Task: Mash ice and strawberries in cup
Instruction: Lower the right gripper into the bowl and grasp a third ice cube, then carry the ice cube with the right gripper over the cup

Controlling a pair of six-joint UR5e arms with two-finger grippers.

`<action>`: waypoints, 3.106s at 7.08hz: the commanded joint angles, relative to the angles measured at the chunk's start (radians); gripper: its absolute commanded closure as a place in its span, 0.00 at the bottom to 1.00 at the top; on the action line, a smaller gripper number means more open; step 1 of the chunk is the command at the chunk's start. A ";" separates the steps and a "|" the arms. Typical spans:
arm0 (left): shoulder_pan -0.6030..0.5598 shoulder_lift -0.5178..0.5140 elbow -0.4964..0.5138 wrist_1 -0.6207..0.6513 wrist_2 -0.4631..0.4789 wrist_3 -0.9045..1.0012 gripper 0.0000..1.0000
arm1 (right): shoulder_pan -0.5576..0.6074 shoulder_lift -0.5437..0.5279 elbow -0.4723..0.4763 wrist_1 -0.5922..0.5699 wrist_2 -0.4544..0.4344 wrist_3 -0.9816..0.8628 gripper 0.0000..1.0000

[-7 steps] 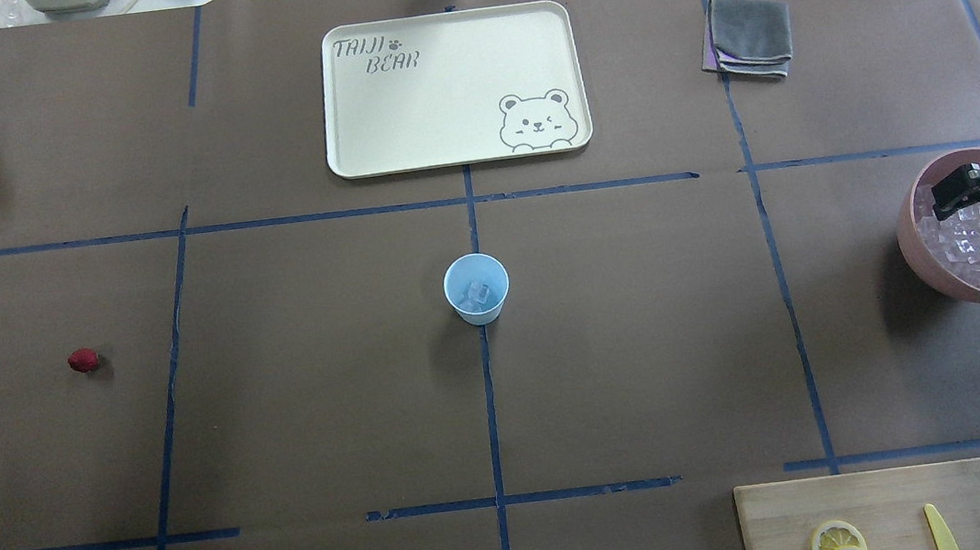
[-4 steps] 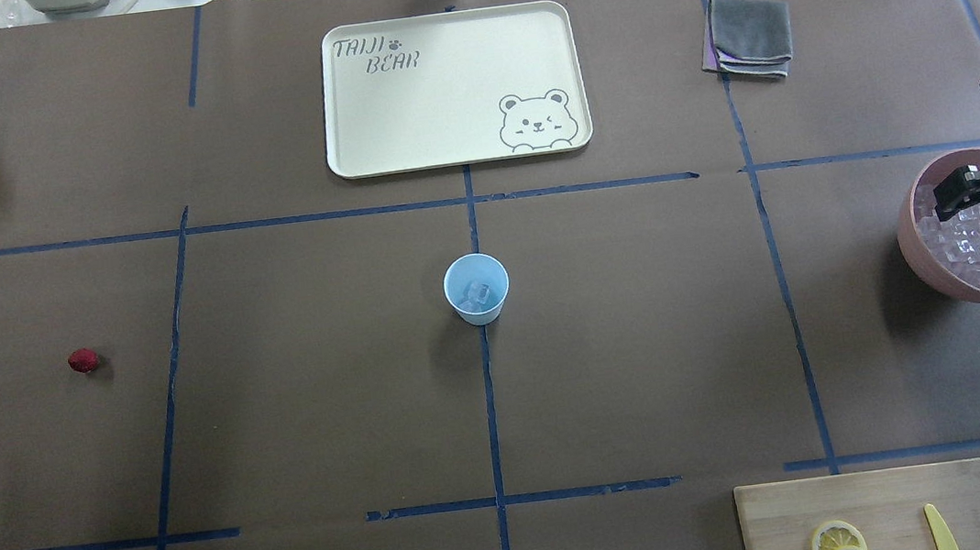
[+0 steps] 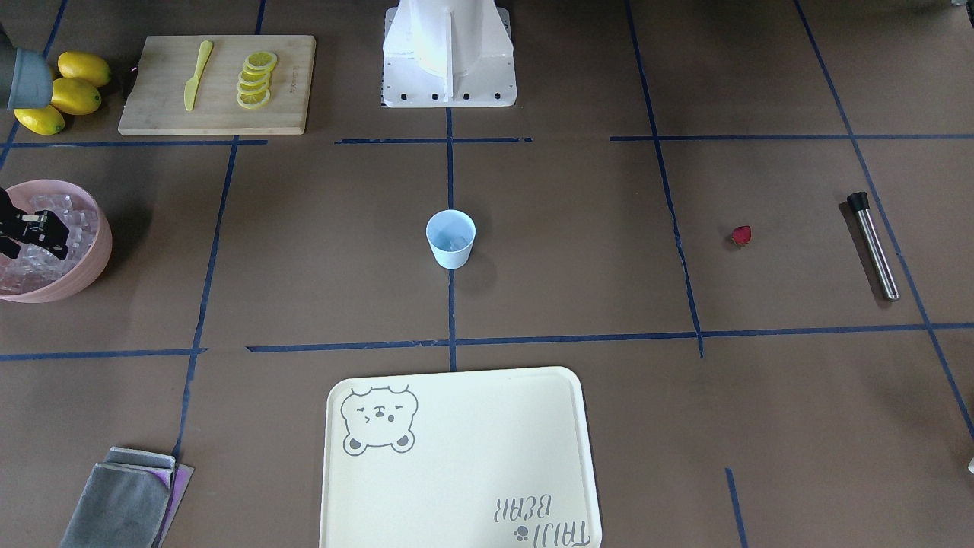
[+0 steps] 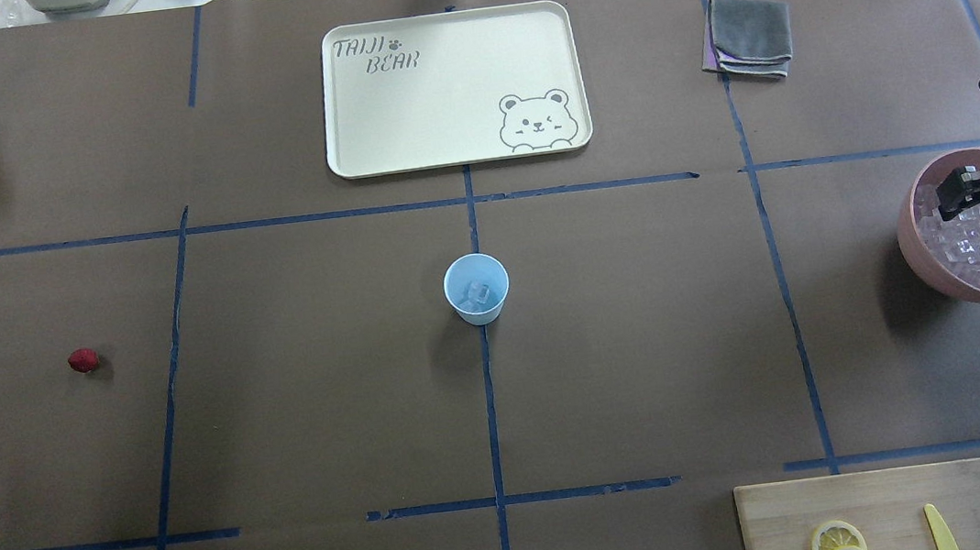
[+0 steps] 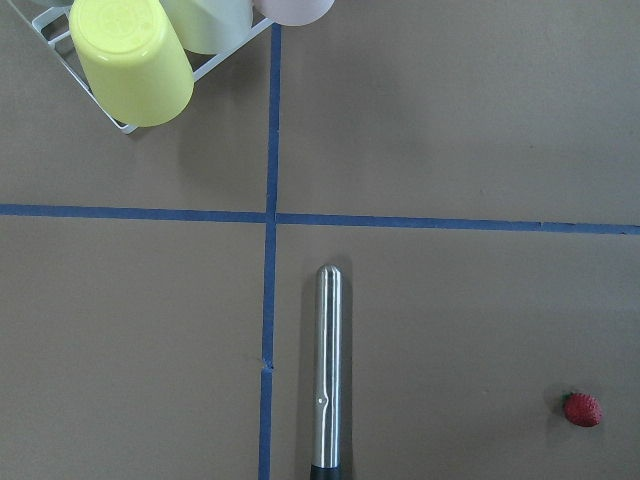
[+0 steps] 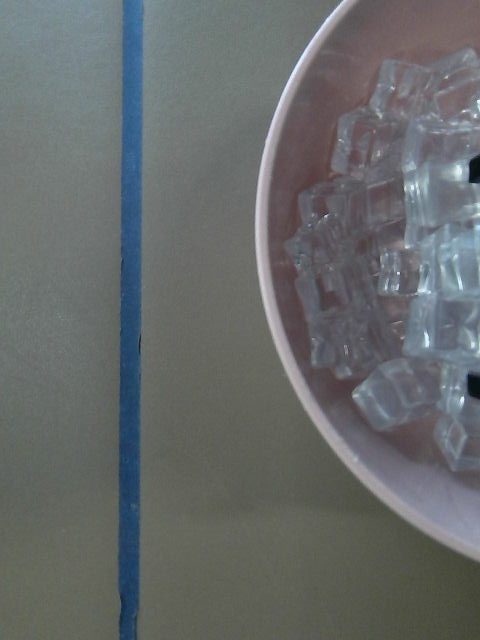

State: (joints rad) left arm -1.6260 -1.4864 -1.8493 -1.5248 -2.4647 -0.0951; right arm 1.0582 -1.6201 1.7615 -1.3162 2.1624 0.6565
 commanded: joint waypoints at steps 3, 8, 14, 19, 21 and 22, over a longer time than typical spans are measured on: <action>0.000 0.000 -0.008 0.002 0.000 0.000 0.00 | 0.000 0.005 0.001 0.000 0.002 0.002 0.45; 0.000 0.002 -0.008 0.002 -0.002 -0.015 0.00 | 0.074 -0.018 0.129 -0.096 0.013 0.000 1.00; 0.000 0.012 -0.008 0.000 -0.016 -0.017 0.00 | -0.194 0.476 0.285 -0.611 -0.050 0.095 1.00; 0.000 0.012 -0.007 0.000 -0.014 -0.017 0.00 | -0.478 0.938 -0.096 -0.603 -0.242 0.449 1.00; 0.000 0.012 -0.004 0.000 -0.014 -0.017 0.00 | -0.504 1.026 -0.268 -0.468 -0.260 0.532 1.00; 0.000 0.012 -0.001 0.000 -0.014 -0.017 0.00 | -0.521 1.048 -0.298 -0.466 -0.272 0.537 1.00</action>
State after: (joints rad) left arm -1.6260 -1.4742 -1.8528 -1.5248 -2.4789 -0.1120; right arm 0.5580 -0.6137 1.5316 -1.8140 1.9044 1.1652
